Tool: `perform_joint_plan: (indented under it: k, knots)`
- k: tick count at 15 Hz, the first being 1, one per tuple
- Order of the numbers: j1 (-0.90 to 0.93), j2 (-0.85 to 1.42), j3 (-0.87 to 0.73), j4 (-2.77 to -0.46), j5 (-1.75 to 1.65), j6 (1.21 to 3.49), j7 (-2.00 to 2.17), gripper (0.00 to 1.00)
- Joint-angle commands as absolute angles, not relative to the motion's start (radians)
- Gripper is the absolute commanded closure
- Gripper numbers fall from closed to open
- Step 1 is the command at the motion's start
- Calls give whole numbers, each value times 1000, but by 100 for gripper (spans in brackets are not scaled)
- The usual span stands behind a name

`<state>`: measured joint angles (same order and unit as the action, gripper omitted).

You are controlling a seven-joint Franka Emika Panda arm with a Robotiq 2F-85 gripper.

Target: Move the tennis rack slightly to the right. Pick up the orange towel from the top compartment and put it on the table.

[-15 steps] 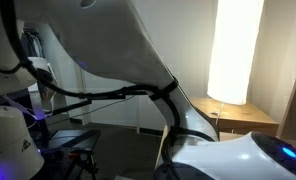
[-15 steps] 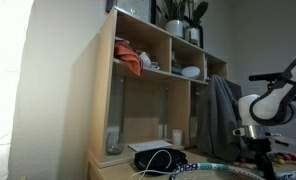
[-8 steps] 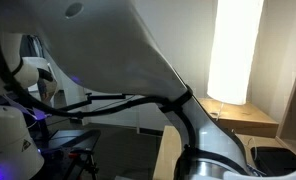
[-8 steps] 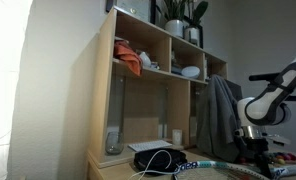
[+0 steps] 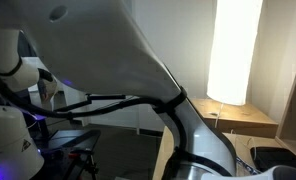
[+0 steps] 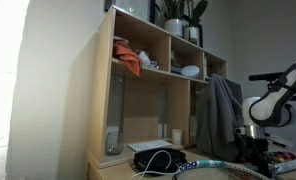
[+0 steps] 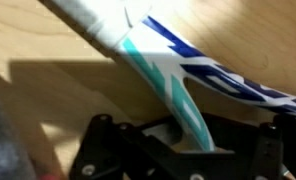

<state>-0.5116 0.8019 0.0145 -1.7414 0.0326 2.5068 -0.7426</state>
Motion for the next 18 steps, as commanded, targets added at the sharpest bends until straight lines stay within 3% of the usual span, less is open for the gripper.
perform_joint_plan:
  k: [1,12,13,15,18]
  knots:
    - [-505,802,7,-1740,41,2506,-748,79]
    - [-505,802,7,-1741,41,2509,-749,79]
    - [-505,802,7,-1741,41,2509,-749,54]
    - [-498,801,-2,-1747,36,2520,-738,46]
    - [-497,786,-6,-1782,32,2578,-742,25]
